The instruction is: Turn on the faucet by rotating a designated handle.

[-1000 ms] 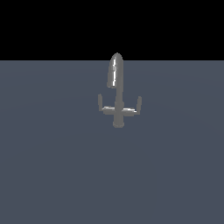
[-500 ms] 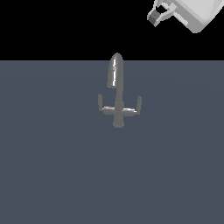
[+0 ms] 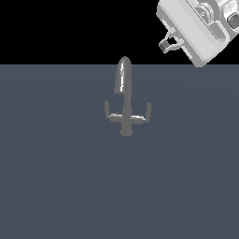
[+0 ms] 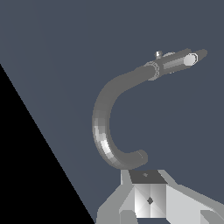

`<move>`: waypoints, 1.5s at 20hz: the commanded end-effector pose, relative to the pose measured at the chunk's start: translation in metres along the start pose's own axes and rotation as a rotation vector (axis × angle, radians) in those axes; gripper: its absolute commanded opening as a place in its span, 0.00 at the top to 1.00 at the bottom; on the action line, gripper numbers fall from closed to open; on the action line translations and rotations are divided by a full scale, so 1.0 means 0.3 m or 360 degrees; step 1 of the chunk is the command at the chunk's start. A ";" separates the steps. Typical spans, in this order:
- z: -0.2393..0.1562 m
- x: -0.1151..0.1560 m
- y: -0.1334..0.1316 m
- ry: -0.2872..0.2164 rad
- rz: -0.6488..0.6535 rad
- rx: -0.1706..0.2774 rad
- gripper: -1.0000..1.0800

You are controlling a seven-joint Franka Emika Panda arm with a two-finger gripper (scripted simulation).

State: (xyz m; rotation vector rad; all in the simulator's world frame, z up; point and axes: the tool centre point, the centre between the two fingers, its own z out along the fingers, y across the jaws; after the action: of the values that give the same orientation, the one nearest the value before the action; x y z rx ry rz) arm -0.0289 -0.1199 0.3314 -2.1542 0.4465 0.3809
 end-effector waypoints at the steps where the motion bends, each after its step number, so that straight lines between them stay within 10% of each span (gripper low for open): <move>1: 0.010 0.050 0.026 -0.0028 0.0034 0.0091 1.00; 30: 0.300 0.545 0.311 -0.0366 0.0458 0.1113 1.00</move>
State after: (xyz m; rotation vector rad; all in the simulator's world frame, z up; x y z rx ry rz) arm 0.0622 -0.1283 0.1504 -1.3805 0.6432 0.5294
